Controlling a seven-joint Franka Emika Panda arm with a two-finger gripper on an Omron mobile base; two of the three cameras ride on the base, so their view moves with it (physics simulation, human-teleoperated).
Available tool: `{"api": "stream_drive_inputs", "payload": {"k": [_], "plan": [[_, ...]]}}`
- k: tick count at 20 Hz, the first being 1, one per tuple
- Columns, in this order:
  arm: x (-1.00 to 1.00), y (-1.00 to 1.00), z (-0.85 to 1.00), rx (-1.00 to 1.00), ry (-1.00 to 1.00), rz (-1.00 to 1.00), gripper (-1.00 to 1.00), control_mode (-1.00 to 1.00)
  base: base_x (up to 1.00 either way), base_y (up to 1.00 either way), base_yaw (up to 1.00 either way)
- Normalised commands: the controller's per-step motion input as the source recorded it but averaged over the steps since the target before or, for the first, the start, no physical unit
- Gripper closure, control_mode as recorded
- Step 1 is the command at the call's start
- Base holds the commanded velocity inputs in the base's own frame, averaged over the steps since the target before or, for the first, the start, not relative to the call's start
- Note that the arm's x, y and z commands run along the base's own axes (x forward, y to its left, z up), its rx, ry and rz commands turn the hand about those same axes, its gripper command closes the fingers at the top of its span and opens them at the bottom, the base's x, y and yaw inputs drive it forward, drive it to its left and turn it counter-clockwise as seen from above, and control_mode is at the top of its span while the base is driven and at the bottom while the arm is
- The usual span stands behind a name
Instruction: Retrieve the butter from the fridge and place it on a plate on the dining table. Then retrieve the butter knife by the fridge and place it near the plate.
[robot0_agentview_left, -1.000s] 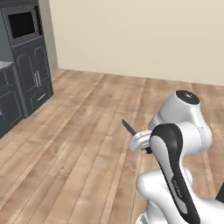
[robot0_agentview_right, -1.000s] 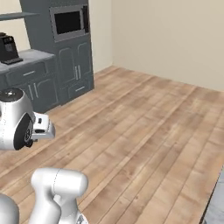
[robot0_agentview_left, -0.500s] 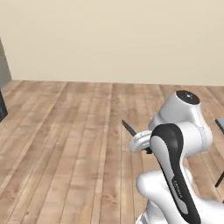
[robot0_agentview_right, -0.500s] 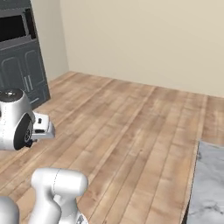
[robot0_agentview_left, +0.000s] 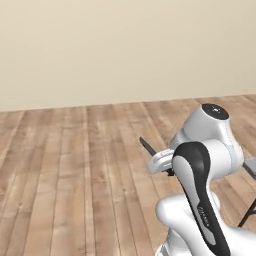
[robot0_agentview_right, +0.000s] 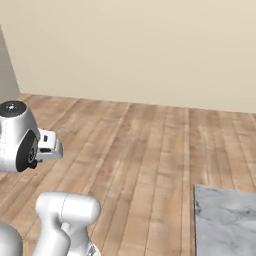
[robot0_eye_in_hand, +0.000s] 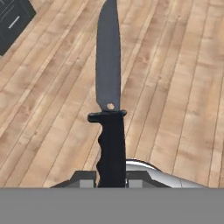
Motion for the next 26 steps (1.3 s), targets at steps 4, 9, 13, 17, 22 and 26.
{"api": "stream_drive_inputs", "payload": {"k": [4, 9, 13, 17, 22, 26], "plan": [[0.00, 0.00, 0.00, 0.00, 0.00, 0.00, 1.00, 1.00, 1.00, 0.00, -0.45], [0.00, 0.00, 0.00, 0.00, 0.00, 0.00, 1.00, 1.00, 1.00, 0.08, -0.44], [0.00, 0.00, 0.00, 0.00, 0.00, 0.00, 1.00, 1.00, 1.00, 0.01, -0.45], [0.00, 0.00, 0.00, 0.00, 0.00, 0.00, 1.00, 1.00, 0.94, 0.00, -0.47], [0.00, 0.00, 0.00, 0.00, 0.00, 0.00, 1.00, 1.00, 0.89, 0.00, -0.49], [0.00, 0.00, 0.00, 0.00, 0.00, 0.00, 1.00, 1.00, 0.86, 0.00, -0.50]]}}
